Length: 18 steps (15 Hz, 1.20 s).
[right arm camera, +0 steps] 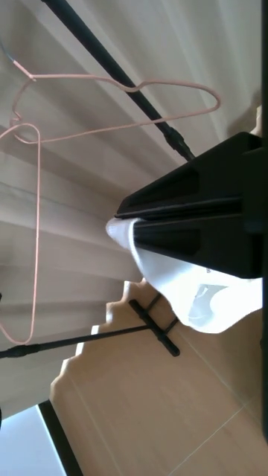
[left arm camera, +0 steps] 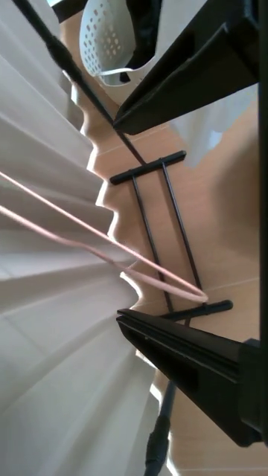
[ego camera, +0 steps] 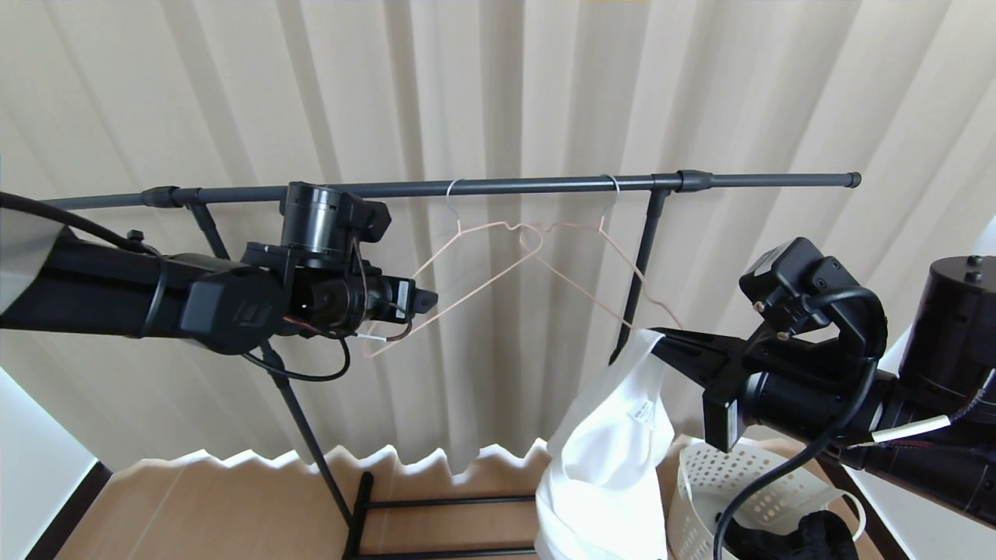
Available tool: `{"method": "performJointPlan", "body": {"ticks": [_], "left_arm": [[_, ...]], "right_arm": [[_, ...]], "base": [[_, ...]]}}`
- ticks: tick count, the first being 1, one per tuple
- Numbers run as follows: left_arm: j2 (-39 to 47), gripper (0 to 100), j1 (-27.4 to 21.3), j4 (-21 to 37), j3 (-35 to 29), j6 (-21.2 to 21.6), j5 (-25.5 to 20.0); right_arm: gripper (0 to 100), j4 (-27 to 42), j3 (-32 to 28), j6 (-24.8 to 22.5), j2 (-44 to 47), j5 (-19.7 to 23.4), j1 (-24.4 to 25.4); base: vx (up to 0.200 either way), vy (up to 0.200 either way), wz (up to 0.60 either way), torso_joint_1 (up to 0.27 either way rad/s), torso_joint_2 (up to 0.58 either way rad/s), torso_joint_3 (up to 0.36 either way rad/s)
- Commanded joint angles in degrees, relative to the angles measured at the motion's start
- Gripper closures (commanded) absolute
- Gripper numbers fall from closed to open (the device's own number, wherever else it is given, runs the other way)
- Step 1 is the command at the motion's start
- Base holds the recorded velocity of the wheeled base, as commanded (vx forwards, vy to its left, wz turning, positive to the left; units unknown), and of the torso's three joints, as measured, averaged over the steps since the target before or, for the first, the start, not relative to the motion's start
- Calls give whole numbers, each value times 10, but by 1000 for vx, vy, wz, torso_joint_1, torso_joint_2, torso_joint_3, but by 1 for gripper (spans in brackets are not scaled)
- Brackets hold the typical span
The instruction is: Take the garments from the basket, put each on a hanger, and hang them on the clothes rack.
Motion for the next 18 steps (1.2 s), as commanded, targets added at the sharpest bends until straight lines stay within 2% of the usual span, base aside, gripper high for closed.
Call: {"method": "performJointPlan", "body": {"ticks": [1, 3, 4, 7, 16, 18], "left_arm": [[57, 0, 8, -1, -42, 0, 4], [100, 0, 16, -1, -93, -1, 15], [101, 0, 16, -1, -94, -2, 15], [154, 0, 21, -1, -157, -10, 72], [165, 0, 17, -1, -168, -28, 77], [170, 0, 2, -1, -166, -27, 77]], "right_arm": [[100, -1, 0, 0, 2, 0, 0], [100, -1, 0, 0, 3, 0, 0], [100, -1, 0, 0, 3, 0, 0], [100, -2, 0, 0, 5, 0, 0], [100, -2, 1, 0, 6, 0, 0], [100, -3, 0, 0, 5, -1, 0]], "base": [[0, 0, 0, 0, 0, 0], [0, 0, 0, 0, 0, 0], [0, 0, 0, 0, 0, 0], [0, 0, 0, 0, 0, 0], [0, 0, 0, 0, 0, 0], [0, 0, 0, 0, 0, 0]]}}
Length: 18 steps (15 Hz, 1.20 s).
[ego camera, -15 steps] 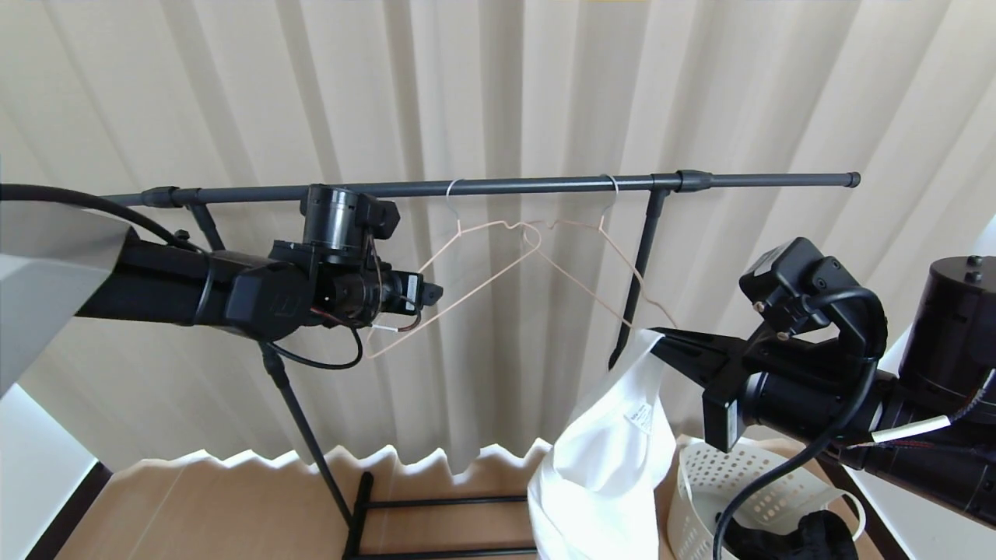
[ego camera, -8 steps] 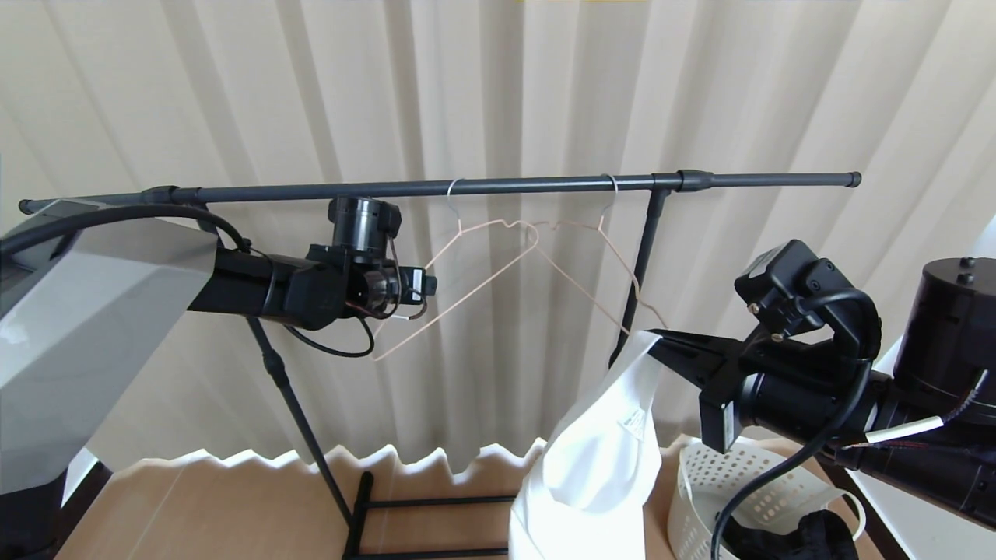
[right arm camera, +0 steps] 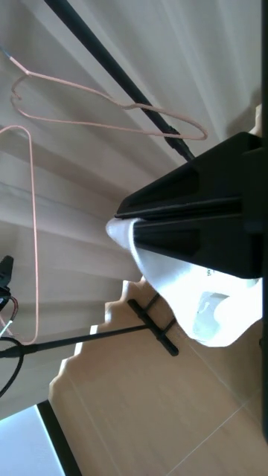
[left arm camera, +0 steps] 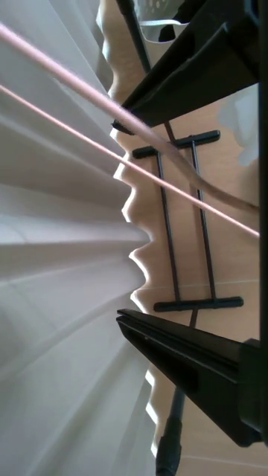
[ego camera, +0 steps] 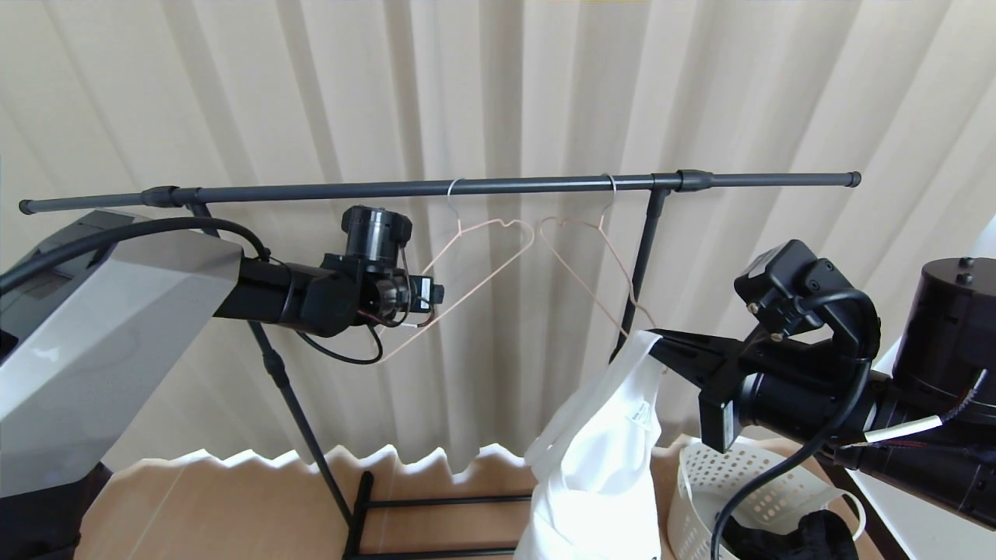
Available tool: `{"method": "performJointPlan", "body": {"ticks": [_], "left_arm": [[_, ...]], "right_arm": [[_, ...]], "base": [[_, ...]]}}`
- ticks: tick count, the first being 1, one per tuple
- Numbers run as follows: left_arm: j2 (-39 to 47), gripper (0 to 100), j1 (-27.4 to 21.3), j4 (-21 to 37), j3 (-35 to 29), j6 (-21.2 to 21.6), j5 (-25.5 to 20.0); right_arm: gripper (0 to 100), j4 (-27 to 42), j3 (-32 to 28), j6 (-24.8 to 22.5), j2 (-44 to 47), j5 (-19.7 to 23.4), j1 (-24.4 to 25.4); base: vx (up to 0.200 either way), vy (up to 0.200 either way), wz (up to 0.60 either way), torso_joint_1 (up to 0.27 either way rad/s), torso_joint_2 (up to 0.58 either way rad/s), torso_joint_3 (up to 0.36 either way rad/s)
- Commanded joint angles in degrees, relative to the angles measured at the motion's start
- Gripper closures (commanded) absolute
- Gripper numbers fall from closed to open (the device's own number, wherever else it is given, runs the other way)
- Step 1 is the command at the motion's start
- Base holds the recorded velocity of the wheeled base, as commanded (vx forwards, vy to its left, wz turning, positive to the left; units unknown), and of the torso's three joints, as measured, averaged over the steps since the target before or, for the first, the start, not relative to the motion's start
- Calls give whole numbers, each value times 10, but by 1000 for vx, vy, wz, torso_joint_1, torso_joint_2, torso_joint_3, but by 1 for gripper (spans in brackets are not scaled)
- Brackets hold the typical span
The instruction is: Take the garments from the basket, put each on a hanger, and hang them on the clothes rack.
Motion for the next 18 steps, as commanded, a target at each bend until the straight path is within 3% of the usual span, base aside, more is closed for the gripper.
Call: {"method": "performJointPlan", "body": {"ticks": [1, 3, 4, 12, 18], "left_arm": [[4, 0, -11, 0, 2, 0, 1], [8, 0, -15, 0, -2, 0, 1], [8, 100, -15, 0, -2, 0, 1], [-5, 100, -39, 0, 3, 0, 4], [-61, 100, -50, 0, 39, 0, 4]], "right_arm": [[100, -1, 0, 0, -2, 0, 0], [100, -1, -2, 0, -3, 0, -1], [100, -1, -2, 0, -3, 0, -1], [100, -1, -1, 0, -5, 0, -1], [100, -1, -3, -1, -5, 0, -1]], "base": [[0, 0, 0, 0, 0, 0], [0, 0, 0, 0, 0, 0], [0, 0, 0, 0, 0, 0], [0, 0, 0, 0, 0, 0], [0, 0, 0, 0, 0, 0]]}}
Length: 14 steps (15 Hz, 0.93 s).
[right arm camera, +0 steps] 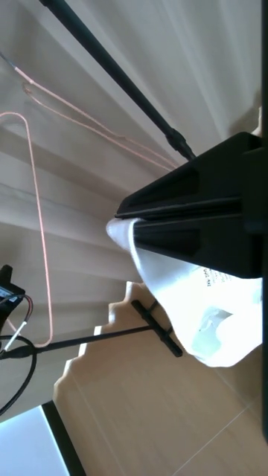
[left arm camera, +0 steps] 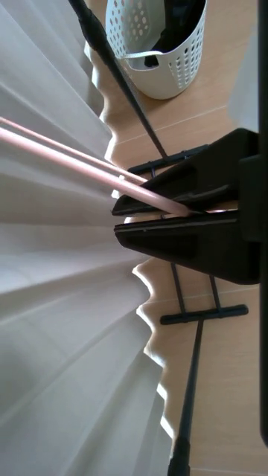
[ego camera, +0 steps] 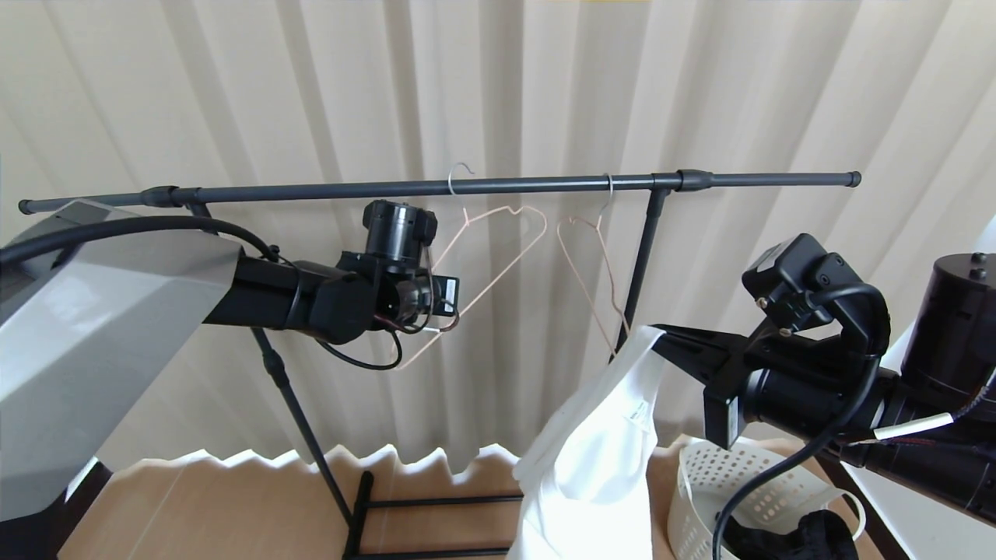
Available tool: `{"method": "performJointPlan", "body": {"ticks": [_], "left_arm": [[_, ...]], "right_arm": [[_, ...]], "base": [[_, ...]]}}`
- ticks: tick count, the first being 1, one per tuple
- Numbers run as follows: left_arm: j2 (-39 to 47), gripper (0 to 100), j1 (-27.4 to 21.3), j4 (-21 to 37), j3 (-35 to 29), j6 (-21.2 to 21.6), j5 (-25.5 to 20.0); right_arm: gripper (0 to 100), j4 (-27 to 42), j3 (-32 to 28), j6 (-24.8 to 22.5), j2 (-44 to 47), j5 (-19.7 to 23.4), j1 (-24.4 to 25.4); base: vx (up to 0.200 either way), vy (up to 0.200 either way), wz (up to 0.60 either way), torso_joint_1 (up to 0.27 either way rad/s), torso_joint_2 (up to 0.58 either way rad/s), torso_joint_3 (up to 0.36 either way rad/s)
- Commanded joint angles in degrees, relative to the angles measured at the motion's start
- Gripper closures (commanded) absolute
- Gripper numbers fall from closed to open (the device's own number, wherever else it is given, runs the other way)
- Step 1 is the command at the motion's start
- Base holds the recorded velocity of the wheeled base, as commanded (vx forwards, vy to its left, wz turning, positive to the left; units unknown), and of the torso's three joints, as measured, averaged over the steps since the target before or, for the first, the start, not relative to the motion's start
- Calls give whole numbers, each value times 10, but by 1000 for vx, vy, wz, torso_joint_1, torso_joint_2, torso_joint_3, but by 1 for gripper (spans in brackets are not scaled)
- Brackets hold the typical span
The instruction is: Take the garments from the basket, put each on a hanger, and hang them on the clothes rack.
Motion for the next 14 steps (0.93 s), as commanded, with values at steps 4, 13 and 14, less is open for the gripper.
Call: {"method": "performJointPlan", "body": {"ticks": [4, 13, 14], "left_arm": [[-80, 100, -6, -5, 71, 1, 0], [-276, 100, -22, -95, 352, 11, -6], [-304, 100, -26, -108, 393, 19, -6]], "right_arm": [[100, 1, -2, 0, 0, 0, 0], [100, 5, -17, -2, -9, -39, -30], [100, 5, -18, -12, -14, -56, -33]], "base": [[0, 0, 0, 0, 0, 0], [0, 0, 0, 0, 0, 0], [0, 0, 0, 0, 0, 0]]}}
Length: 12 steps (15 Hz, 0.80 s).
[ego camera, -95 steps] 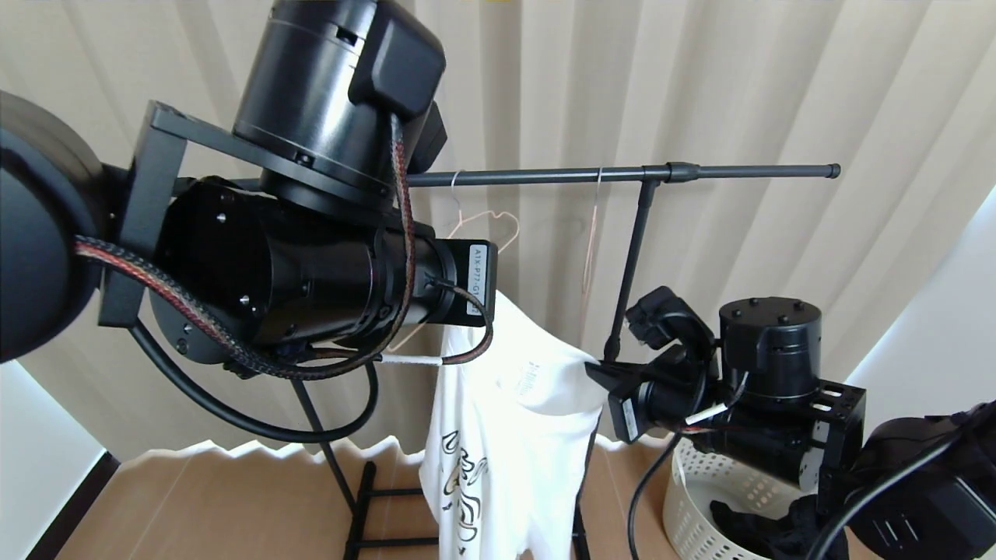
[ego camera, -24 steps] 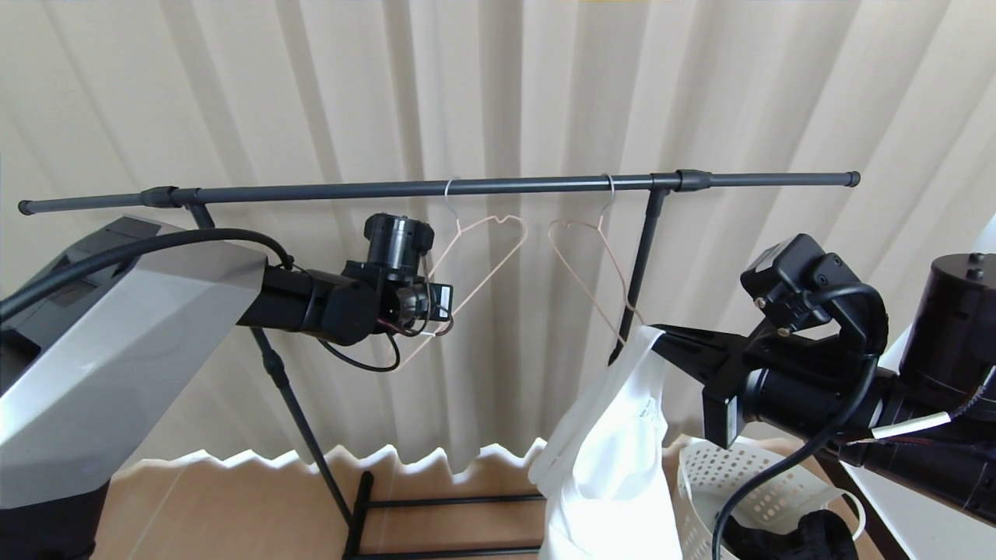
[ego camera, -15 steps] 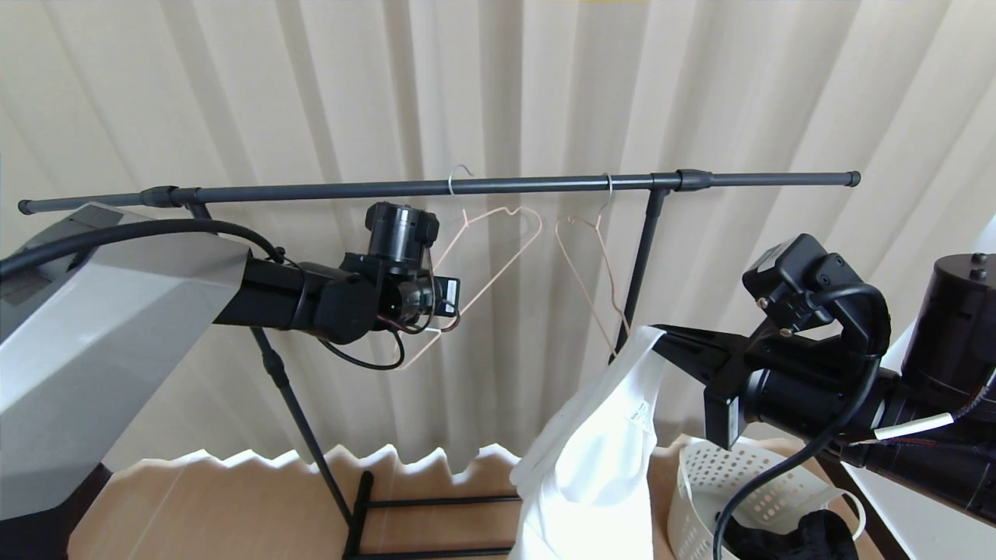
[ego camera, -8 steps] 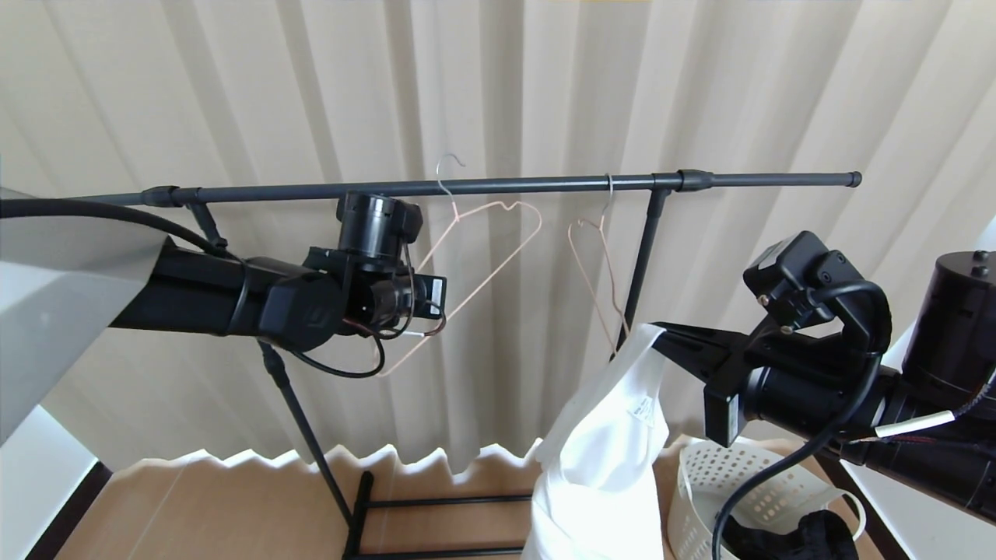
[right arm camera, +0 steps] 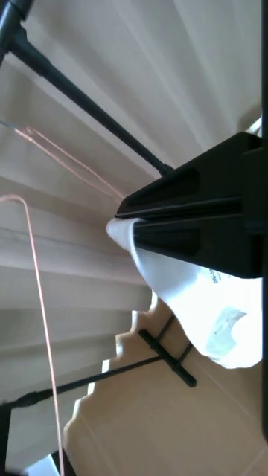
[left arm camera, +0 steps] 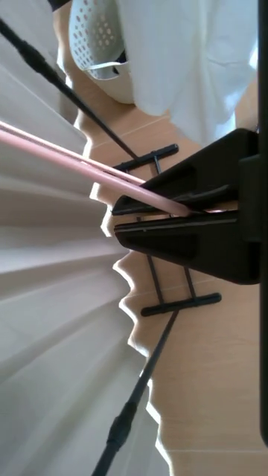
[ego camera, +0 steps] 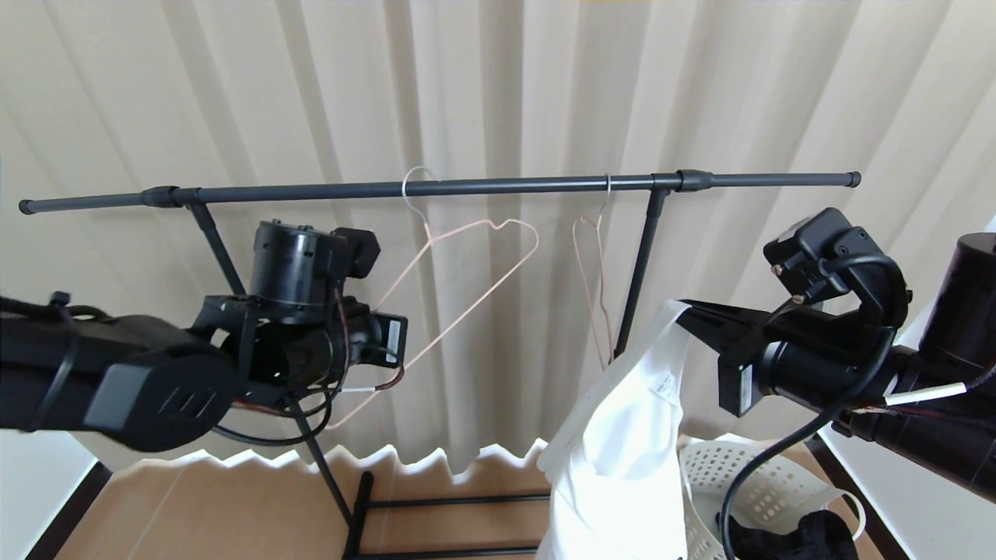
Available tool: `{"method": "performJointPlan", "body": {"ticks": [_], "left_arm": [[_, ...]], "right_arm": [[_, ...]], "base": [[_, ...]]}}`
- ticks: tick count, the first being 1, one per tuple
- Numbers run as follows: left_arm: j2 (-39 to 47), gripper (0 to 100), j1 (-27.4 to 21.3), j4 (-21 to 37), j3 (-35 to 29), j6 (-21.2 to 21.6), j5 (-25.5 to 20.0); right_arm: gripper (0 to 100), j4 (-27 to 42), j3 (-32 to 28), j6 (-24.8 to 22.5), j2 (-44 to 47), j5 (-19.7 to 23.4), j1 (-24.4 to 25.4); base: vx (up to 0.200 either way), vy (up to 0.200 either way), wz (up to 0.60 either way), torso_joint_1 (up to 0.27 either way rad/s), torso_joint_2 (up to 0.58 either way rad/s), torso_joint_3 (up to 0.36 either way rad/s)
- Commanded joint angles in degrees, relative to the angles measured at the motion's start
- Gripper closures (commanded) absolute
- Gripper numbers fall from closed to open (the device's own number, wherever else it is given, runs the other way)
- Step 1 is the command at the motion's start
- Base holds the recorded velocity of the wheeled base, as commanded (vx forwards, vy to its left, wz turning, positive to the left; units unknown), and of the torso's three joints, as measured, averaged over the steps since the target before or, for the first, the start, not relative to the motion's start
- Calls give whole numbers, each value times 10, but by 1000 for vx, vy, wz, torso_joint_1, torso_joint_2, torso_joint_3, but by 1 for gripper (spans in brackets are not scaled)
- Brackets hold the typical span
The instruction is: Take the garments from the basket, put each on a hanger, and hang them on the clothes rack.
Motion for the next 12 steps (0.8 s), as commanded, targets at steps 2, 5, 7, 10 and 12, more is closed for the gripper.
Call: {"method": "performJointPlan", "body": {"ticks": [2, 5, 7, 10, 12], "left_arm": [[-103, 100, -11, -44, 124, 24, -1], [-147, 100, -14, -117, 207, 51, -8], [-169, 100, -20, -134, 235, 62, -22], [-206, 100, -23, -135, 272, 95, -64], [-223, 100, -23, -134, 287, 123, -99]], "right_arm": [[100, 0, -1, -30, -8, -19, -23], [100, 0, -7, -35, -8, -45, -47], [100, -1, -9, -36, -7, -56, -55], [100, -1, -16, -48, -4, -68, -76], [100, -2, -25, -48, 4, -70, -95]], "base": [[0, 0, 0, 0, 0, 0], [0, 0, 0, 0, 0, 0], [0, 0, 0, 0, 0, 0], [0, 0, 0, 0, 0, 0], [0, 0, 0, 0, 0, 0]]}}
